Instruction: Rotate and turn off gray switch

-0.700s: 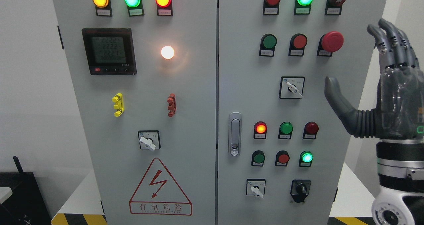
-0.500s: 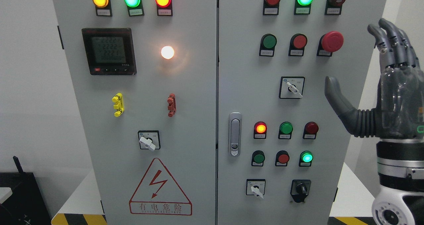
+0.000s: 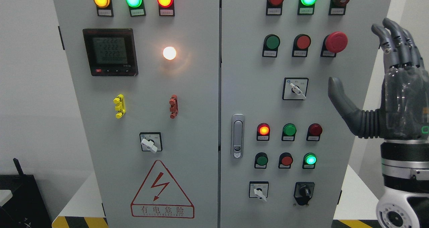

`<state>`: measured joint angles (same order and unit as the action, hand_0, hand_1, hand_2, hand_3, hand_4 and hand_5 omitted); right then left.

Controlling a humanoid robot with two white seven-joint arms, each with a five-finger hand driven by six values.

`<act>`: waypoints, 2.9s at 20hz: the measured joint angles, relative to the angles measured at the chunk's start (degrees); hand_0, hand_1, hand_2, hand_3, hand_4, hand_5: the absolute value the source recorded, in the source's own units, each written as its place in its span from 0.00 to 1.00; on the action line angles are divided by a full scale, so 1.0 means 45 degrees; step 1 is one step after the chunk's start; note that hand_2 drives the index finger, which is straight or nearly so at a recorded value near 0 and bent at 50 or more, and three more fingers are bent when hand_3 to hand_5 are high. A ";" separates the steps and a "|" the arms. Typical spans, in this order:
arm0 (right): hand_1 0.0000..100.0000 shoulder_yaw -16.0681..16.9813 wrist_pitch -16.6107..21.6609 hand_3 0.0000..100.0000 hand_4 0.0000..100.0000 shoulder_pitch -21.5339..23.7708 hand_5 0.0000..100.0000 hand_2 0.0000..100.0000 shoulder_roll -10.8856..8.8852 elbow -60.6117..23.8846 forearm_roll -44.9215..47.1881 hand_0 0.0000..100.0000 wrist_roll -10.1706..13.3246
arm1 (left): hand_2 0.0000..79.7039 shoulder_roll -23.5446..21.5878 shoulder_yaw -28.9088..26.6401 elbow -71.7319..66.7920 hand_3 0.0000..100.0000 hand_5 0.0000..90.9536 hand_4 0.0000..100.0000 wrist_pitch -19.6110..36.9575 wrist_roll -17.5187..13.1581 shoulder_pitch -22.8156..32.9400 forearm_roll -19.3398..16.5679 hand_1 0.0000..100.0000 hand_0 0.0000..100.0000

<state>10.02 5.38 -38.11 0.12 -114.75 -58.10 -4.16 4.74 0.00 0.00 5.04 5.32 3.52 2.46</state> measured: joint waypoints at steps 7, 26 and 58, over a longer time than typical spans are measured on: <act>0.29 0.0000 0.0004 0.27 0.21 -0.0002 0.03 0.07 0.0168 0.0033 0.0011 0.32 0.0041 | 0.00 0.0000 0.0000 0.0000 0.00 0.00 0.00 0.0001 0.0000 0.0000 0.0000 0.39 0.12; 0.28 -0.0569 -0.0954 0.80 0.88 0.0601 1.00 0.38 0.0689 0.0135 0.0037 0.21 0.0052 | 0.00 0.0000 0.0000 0.0000 0.00 0.00 0.00 0.0001 0.0000 0.0000 0.0000 0.39 0.12; 0.38 -0.2085 -0.5186 0.86 0.91 -0.0073 1.00 0.58 0.0844 0.1196 -0.0404 0.00 -0.0249 | 0.00 0.0000 0.0000 0.0000 0.00 0.00 0.00 0.0001 0.0000 0.0000 0.0000 0.39 0.12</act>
<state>0.63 -17.96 -38.44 3.92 -109.36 -59.92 -5.28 4.74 0.00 0.00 5.04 5.32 3.52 2.46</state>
